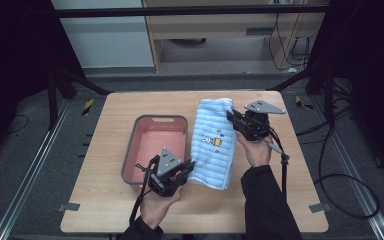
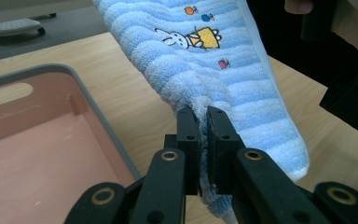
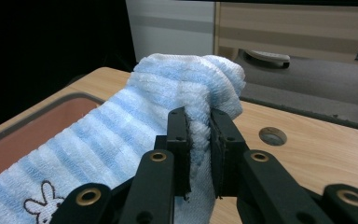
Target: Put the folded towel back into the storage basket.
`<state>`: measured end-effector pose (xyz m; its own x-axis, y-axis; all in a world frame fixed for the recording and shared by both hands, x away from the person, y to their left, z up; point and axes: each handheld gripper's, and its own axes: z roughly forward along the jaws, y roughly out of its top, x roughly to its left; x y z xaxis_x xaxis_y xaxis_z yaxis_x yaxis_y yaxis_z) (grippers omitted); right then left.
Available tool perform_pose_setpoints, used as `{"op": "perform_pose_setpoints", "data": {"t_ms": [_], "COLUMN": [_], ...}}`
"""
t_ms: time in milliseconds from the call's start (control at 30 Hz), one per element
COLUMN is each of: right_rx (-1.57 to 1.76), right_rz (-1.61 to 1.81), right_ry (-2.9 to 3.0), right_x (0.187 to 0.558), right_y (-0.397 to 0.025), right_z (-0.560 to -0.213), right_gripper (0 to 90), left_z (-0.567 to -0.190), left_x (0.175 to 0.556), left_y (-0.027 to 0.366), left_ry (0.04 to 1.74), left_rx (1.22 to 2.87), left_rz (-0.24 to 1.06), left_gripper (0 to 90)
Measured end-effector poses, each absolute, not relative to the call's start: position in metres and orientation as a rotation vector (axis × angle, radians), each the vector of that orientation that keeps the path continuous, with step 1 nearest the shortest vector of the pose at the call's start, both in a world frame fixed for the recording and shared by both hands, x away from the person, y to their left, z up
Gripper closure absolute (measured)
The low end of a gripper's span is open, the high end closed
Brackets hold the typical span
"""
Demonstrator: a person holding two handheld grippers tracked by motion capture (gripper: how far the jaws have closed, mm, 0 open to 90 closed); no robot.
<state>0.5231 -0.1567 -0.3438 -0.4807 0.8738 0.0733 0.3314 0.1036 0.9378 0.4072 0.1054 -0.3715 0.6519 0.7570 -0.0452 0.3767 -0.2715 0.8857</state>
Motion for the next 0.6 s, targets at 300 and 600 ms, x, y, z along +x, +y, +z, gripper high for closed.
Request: {"op": "perform_pose_setpoints", "data": {"t_ms": [300,600], "right_rx": [1.153,1.123], "right_rz": [1.385,1.399], "right_ry": [1.883,1.896], "right_x": [0.532,0.538], "right_y": [-0.132,-0.109], "right_z": [-0.339,-0.332], "right_gripper": [79.9,79.9], "left_z": [-0.363,-0.355], "left_x": [0.409,0.409], "left_y": [0.127,0.149], "left_ry": [0.912,0.939], "left_rx": [1.871,1.849], "left_rz": [0.518,0.532], "left_gripper": [85.1,85.0]}}
